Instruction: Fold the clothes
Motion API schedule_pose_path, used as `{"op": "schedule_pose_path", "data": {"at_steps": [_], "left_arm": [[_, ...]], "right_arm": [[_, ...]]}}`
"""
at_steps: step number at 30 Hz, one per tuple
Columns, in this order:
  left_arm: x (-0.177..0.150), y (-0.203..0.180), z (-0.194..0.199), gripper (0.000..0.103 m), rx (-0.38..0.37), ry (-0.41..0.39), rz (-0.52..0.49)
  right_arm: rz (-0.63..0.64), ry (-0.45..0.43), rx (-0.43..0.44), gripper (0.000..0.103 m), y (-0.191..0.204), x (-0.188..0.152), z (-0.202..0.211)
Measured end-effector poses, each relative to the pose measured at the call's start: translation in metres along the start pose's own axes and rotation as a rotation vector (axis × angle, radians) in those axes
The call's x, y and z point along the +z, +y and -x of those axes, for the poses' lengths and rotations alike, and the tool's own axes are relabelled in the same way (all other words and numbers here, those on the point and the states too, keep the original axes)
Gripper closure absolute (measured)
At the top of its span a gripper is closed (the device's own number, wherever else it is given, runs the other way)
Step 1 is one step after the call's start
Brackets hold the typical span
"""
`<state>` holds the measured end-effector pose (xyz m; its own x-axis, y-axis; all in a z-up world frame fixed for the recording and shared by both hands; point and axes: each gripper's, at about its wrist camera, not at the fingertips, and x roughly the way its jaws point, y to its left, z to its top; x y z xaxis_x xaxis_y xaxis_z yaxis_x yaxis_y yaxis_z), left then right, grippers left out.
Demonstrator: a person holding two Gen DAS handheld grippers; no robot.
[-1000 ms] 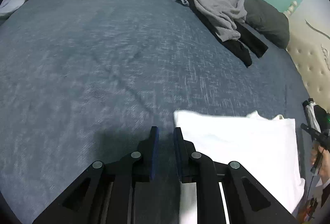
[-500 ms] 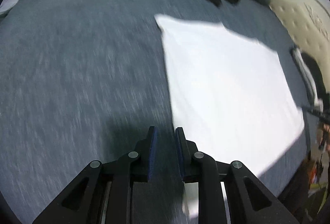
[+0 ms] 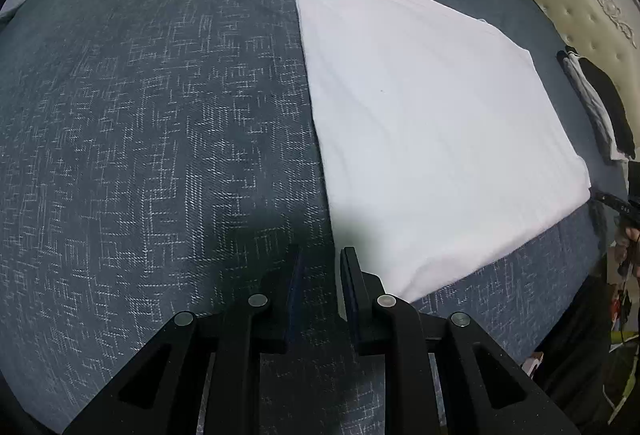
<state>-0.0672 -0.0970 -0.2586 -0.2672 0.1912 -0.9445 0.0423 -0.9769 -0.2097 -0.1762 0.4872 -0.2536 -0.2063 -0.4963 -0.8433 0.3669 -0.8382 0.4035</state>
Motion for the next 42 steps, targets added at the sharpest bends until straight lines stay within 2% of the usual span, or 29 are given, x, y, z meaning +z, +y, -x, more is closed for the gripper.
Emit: {"op": "schedule_pose_path", "data": {"at_steps": [6,11,14,19,23,25,28,35,39,42], "left_arm": [[-0.001,-0.004,-0.001,0.083,0.002,-0.002,-0.006],[-0.003,-0.005,-0.001,0.083,0.001,-0.002,-0.003],[-0.005,-0.005,0.005,0.083,0.008,-0.007,-0.014],[-0.009,0.005,0.014,0.081,-0.007,-0.015,0.022],[-0.013,0.005,0.013,0.068,-0.032,-0.013,0.044],[-0.017,0.000,0.010,0.068,-0.043,-0.008,0.046],[-0.039,-0.017,0.000,0.068,-0.061,0.006,0.060],[-0.052,-0.022,-0.006,0.068,-0.141,0.001,0.152],[-0.042,-0.017,-0.004,0.066,-0.183,0.019,0.185],[-0.039,-0.014,-0.006,0.057,-0.191,0.032,0.192]], "right_arm": [[0.066,0.051,-0.022,0.101,-0.001,-0.005,0.012],[0.064,0.076,-0.043,0.101,-0.001,-0.007,-0.007],[0.048,0.079,-0.023,0.101,-0.008,-0.010,-0.011],[0.032,0.049,-0.012,0.101,-0.007,-0.009,-0.002],[0.002,0.029,-0.040,0.101,-0.008,-0.008,0.006],[-0.017,0.007,-0.041,0.101,-0.009,-0.008,0.011],[-0.059,-0.035,-0.029,0.101,-0.009,-0.006,0.016],[-0.044,-0.049,0.002,0.101,0.014,-0.001,0.013],[-0.043,-0.051,0.023,0.101,0.020,0.001,0.011],[-0.045,-0.052,0.028,0.101,0.017,-0.005,0.015]]}}
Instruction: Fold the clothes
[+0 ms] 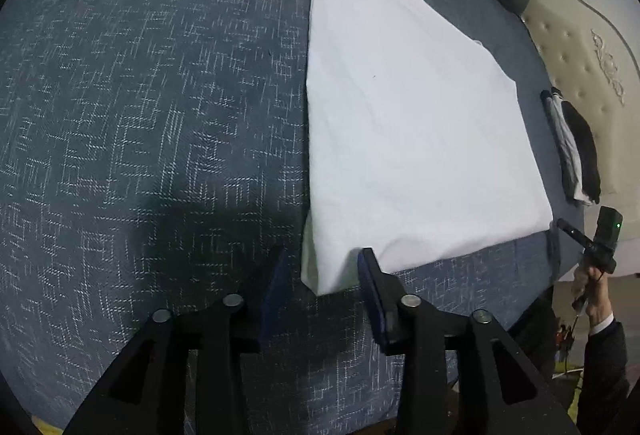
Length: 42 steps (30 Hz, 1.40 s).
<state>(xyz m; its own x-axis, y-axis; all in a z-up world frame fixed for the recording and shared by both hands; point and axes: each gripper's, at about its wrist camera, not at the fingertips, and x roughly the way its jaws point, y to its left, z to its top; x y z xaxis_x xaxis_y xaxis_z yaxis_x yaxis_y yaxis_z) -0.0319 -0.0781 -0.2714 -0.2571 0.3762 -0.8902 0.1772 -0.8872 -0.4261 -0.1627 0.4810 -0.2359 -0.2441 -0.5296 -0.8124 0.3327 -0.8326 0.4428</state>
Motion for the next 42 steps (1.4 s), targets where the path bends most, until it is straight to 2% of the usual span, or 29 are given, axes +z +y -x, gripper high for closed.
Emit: {"op": "schedule_pose_path", "data": {"at_steps": [3,5,14,15,17,20,26,38,42], "left_arm": [[0.002,-0.001,-0.006,0.055,-0.008,0.011,0.013],[0.019,0.003,-0.013,0.055,-0.011,0.014,0.023],[0.023,-0.010,-0.031,0.057,-0.018,-0.019,0.045],[0.024,-0.012,-0.031,0.060,-0.024,-0.021,0.047],[0.024,-0.014,-0.032,0.072,-0.034,-0.022,0.052],[0.031,-0.029,-0.041,0.082,-0.030,-0.021,0.035],[0.039,-0.046,-0.047,0.094,-0.037,-0.028,0.023],[0.047,-0.074,-0.042,0.096,-0.036,-0.050,-0.016],[0.040,-0.066,-0.033,0.096,-0.032,-0.050,-0.025]], "right_arm": [[0.001,-0.007,0.007,0.101,0.001,0.000,0.002],[0.002,-0.011,0.011,0.101,0.002,-0.001,0.003],[-0.012,-0.013,0.007,0.101,-0.004,-0.004,0.007],[-0.015,-0.014,0.003,0.101,-0.005,-0.004,0.007],[-0.019,-0.017,0.000,0.101,-0.007,-0.004,0.008],[-0.018,-0.020,0.000,0.101,-0.006,-0.005,0.009],[-0.018,-0.014,-0.001,0.101,-0.004,-0.004,0.005],[-0.025,-0.024,0.000,0.101,-0.004,-0.003,0.004],[0.013,-0.030,0.018,0.100,0.022,0.006,-0.002]]}}
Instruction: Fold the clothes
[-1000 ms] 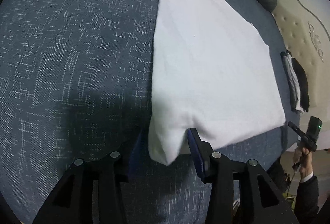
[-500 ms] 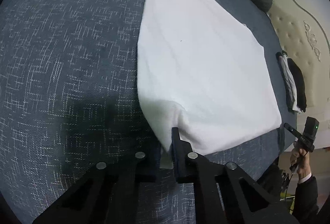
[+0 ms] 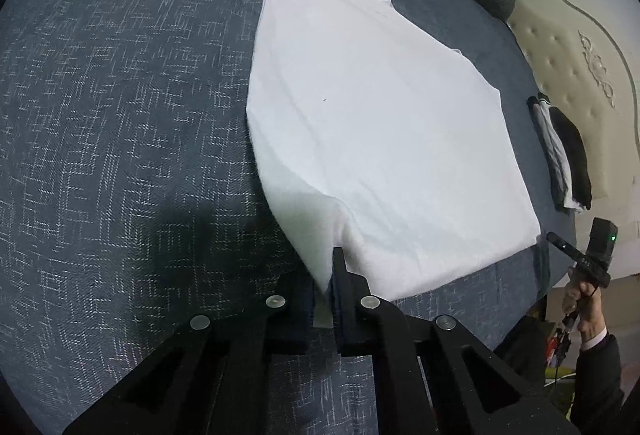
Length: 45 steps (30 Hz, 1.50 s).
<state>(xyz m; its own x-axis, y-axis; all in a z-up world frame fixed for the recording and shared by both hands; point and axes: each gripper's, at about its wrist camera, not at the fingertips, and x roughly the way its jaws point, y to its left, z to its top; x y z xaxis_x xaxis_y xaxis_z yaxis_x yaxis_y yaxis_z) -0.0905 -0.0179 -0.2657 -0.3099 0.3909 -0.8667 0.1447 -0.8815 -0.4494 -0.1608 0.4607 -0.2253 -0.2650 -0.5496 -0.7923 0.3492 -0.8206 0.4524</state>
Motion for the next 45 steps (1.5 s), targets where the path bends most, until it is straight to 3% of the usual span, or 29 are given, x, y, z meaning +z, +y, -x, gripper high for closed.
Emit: {"op": "schedule_pose_path", "data": {"at_steps": [9,12,15,20,27,32,34,37,42,45], "left_arm": [[0.002,0.006,0.005,0.096,0.002,-0.003,-0.010],[0.002,0.002,0.000,0.096,-0.006,-0.007,-0.013],[-0.006,0.023,0.013,0.096,-0.021,-0.010,-0.017],[-0.006,0.025,0.012,0.096,-0.035,-0.008,-0.025],[-0.004,0.024,0.012,0.096,-0.041,-0.005,-0.044],[-0.004,0.027,0.013,0.096,-0.050,-0.011,-0.036],[-0.018,0.038,0.029,0.096,-0.052,-0.011,-0.036],[-0.022,0.045,0.038,0.096,-0.058,-0.012,-0.035],[-0.021,0.041,0.037,0.096,-0.057,-0.009,-0.044],[-0.021,0.041,0.038,0.096,-0.058,-0.010,-0.041]], "right_arm": [[0.232,0.135,0.098,0.100,0.133,0.042,-0.078],[0.305,0.215,0.082,0.100,0.167,0.038,-0.115],[0.333,0.294,0.043,0.100,0.186,0.032,-0.154],[0.324,0.314,0.008,0.100,0.194,0.029,-0.182],[0.341,0.357,-0.011,0.099,0.195,0.011,-0.177],[0.310,0.334,-0.030,0.100,0.194,0.021,-0.181],[0.264,0.329,-0.027,0.100,0.191,0.027,-0.186],[0.294,0.357,-0.039,0.098,0.195,0.019,-0.191],[0.299,0.417,0.018,0.098,0.195,-0.001,-0.178],[0.281,0.376,0.019,0.098,0.185,-0.001,-0.162]]}}
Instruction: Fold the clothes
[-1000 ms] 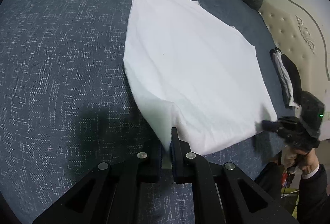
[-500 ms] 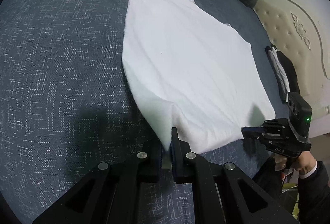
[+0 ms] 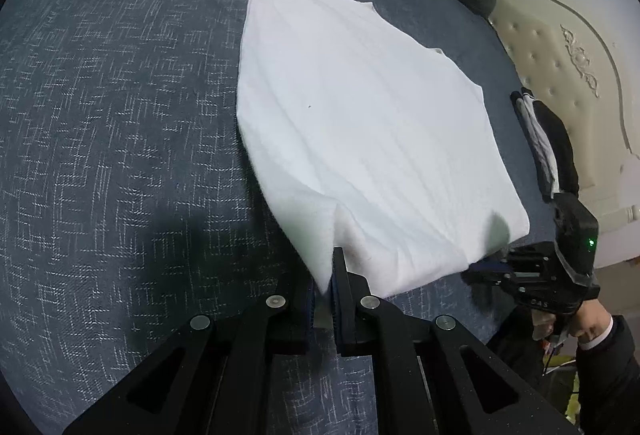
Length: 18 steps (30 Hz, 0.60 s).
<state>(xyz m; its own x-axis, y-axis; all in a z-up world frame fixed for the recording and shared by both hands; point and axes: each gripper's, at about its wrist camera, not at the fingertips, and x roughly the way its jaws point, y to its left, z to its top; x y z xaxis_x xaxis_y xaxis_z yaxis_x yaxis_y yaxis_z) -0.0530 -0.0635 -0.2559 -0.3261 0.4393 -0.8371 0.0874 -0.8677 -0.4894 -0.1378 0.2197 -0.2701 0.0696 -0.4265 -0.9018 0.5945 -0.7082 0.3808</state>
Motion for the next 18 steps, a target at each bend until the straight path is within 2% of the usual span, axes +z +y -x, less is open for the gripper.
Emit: {"op": "schedule_pose_path", "data": {"at_steps": [3,9,10,13,18], "left_arm": [[0.000,0.001,0.000,0.096,-0.005,0.003,0.008],[-0.002,0.012,0.001,0.094,-0.017,0.019,0.042],[-0.003,0.014,0.000,0.092,-0.020,0.022,0.051],[-0.005,0.022,-0.003,0.066,-0.026,0.043,0.083],[-0.006,0.031,-0.006,0.065,-0.044,0.042,0.097]], "right_arm": [[-0.060,-0.057,0.003,0.098,-0.016,-0.003,0.022],[-0.098,-0.087,-0.031,0.098,-0.034,-0.017,0.044],[-0.104,-0.089,-0.033,0.098,-0.038,-0.020,0.047],[-0.119,-0.096,-0.023,0.098,-0.045,-0.028,0.054],[-0.122,-0.109,-0.008,0.098,-0.049,-0.034,0.056]]}}
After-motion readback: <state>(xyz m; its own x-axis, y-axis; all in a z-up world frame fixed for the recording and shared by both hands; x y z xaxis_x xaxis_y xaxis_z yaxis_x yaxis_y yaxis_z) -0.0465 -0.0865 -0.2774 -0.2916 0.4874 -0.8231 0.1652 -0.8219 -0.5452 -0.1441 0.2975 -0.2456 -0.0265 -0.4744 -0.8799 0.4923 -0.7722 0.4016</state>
